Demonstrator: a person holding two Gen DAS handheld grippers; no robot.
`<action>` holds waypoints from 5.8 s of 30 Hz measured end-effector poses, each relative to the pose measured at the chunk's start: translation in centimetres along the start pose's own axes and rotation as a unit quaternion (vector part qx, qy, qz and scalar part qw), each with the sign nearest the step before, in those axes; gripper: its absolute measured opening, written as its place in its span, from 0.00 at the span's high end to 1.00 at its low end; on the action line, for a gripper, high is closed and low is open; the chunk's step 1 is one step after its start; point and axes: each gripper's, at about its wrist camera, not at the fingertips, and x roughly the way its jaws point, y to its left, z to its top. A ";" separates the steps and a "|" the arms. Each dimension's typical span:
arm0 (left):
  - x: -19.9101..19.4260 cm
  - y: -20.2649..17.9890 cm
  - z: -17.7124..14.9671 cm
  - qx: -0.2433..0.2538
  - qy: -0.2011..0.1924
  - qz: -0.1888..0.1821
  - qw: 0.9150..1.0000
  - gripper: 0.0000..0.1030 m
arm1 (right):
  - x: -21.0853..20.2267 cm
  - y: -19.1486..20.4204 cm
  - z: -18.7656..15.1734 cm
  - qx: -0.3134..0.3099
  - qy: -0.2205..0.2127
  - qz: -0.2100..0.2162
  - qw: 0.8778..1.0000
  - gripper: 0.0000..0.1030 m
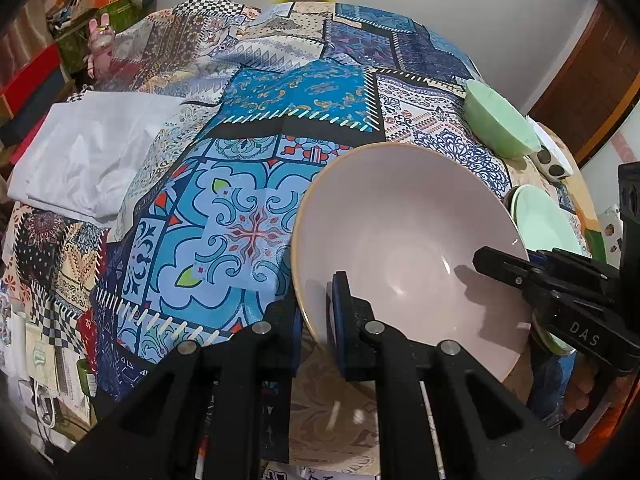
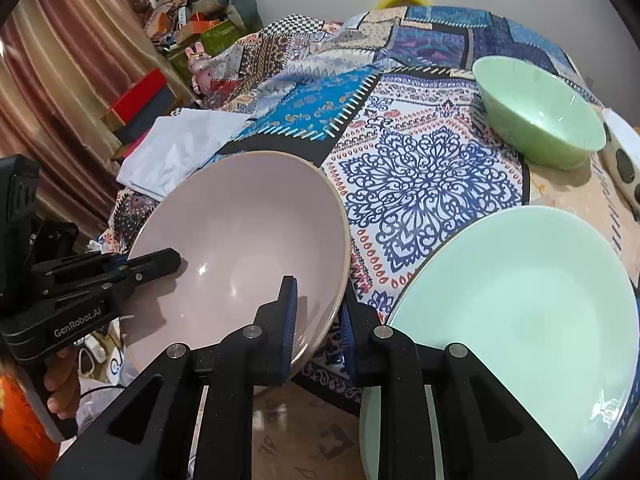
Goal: Organize plates and bowls
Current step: 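Carry the pink bowl with both tools over the light green plate, then lower the pink bowl onto the light green plate and open both tools, then move both tools to the light green bowl rim and close on it, then lift the light green bowl with both tools and carry it over the pink bowl, then lower the light green bowl into the pink bowl and open both tools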
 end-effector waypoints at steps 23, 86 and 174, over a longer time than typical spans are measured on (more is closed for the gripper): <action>-6.2 -3.8 3.0 0.039 -0.087 0.033 0.995 0.33 | -8.4 -4.6 1.4 0.024 -0.094 -0.043 0.994 0.57; 13.9 -20.1 18.7 0.136 0.025 -0.049 0.989 0.85 | -3.2 -20.7 8.3 0.116 -0.064 -0.057 0.990 0.80; -5.2 -3.6 1.3 0.017 -0.014 -0.006 1.000 0.85 | -4.9 0.2 0.8 0.021 -0.032 0.028 0.999 0.79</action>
